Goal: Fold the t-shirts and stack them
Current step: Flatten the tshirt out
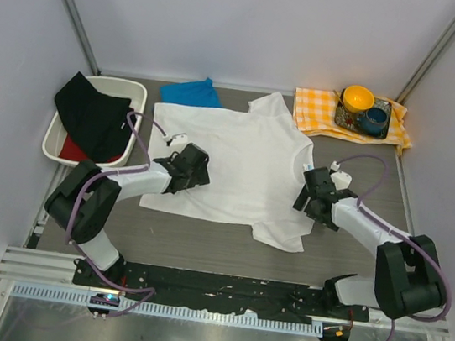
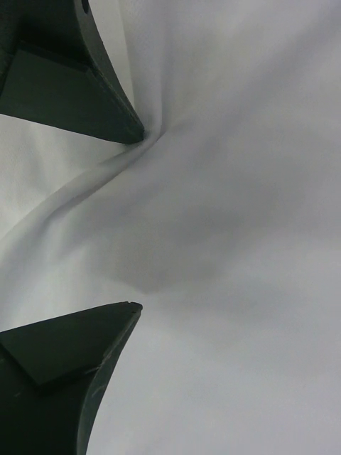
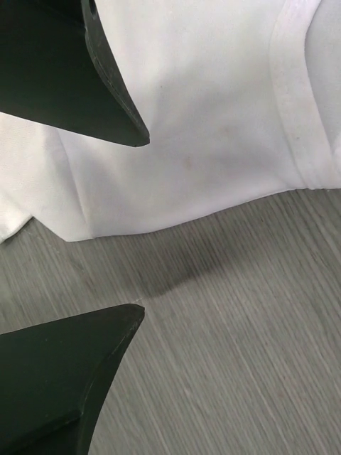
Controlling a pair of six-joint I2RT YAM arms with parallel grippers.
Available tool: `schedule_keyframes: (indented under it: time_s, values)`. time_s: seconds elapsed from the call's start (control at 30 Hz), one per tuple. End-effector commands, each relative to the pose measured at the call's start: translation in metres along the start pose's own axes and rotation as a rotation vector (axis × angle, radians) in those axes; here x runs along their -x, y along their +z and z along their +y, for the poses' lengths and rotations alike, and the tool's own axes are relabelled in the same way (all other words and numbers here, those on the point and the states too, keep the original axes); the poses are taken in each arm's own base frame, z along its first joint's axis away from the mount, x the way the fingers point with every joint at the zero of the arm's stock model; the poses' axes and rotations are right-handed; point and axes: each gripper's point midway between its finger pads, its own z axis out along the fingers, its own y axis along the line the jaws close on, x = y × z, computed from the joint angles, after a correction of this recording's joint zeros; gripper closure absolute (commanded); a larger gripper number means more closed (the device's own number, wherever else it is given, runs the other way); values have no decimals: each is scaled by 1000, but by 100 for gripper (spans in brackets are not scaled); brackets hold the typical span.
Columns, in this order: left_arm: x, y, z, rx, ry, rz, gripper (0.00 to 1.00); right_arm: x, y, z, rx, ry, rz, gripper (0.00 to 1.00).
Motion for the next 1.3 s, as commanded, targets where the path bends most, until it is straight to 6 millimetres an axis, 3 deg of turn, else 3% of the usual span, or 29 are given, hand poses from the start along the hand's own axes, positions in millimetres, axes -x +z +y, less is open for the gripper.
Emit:
schedule_keyframes:
  time_s: [0.0, 0.17, 0.37, 0.5, 0.6, 0.83, 1.07, 1.27]
  values:
    - [-5, -11, -25, -76, -22, 16, 2, 30, -25, -6, -12, 26, -91, 1]
    - [-9, -33, -21, -75, 0, 9, 2, 56, -54, -12, -56, 14, -160, 0]
    - [-11, -58, -6, -79, -13, -9, 2, 39, -50, -12, -84, -33, -104, 1]
    - [-6, -71, 9, -39, 3, -34, 1, 27, -46, -4, -95, -74, -79, 0]
    - [-6, -79, 25, 1, 8, -35, 0, 26, -53, 7, -60, -88, -88, 0]
    - [-22, -91, 88, 180, -43, -54, 2, 26, -71, 30, 48, -158, -117, 0]
    - [-40, -105, 109, 186, -181, -23, 4, 25, -80, 41, 137, -187, -123, 2]
    - [-54, -102, 126, 246, -206, -6, 8, 21, -80, 42, 166, -216, -118, 2]
